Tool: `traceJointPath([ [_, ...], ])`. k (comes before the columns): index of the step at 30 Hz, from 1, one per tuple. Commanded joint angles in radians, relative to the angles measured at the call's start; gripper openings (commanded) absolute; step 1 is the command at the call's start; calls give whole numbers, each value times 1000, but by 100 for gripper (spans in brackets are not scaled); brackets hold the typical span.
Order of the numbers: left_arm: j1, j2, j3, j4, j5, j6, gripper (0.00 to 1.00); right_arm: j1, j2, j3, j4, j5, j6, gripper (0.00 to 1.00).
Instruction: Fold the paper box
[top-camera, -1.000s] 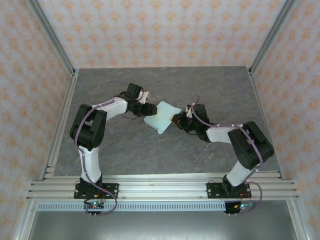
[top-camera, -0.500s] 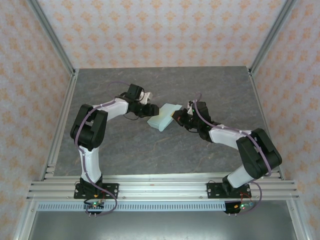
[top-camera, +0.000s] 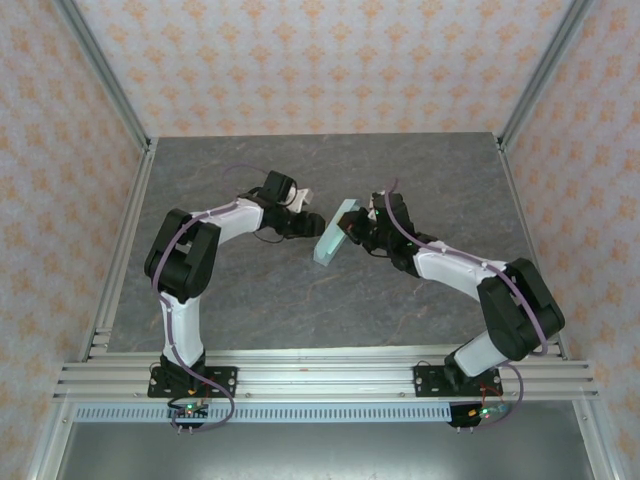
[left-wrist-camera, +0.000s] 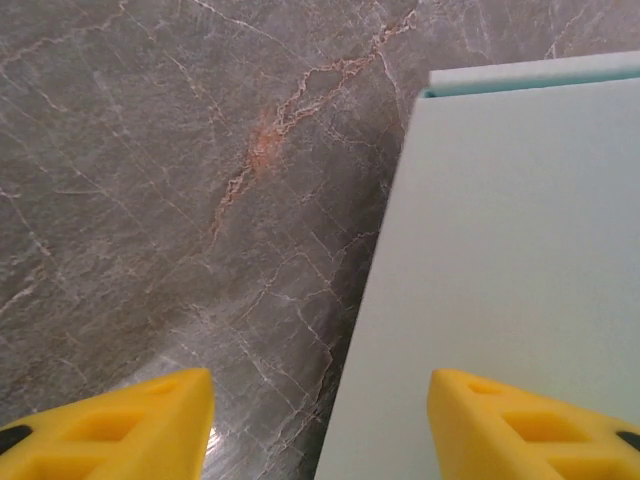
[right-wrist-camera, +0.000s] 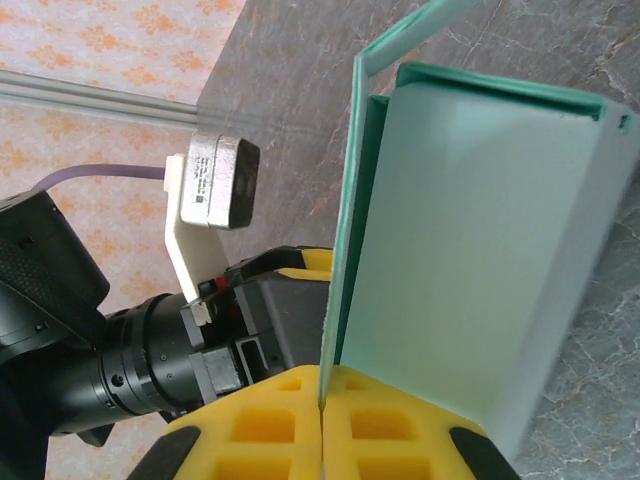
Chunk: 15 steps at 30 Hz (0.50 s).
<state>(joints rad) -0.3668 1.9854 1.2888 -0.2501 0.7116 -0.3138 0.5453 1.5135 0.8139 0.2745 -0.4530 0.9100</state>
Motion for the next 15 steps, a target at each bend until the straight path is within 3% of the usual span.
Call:
traceJointPath([
  [1, -23, -2, 1, -29, -49, 0, 59, 10, 8, 26, -53, 73, 3, 6],
  [10, -11, -223, -131, 17, -379, -37, 63, 13, 36, 33, -70, 95, -5, 6],
  [15, -17, -454, -353, 178, -421, -34, 68, 12, 49, 45, -79, 100, -11, 6],
])
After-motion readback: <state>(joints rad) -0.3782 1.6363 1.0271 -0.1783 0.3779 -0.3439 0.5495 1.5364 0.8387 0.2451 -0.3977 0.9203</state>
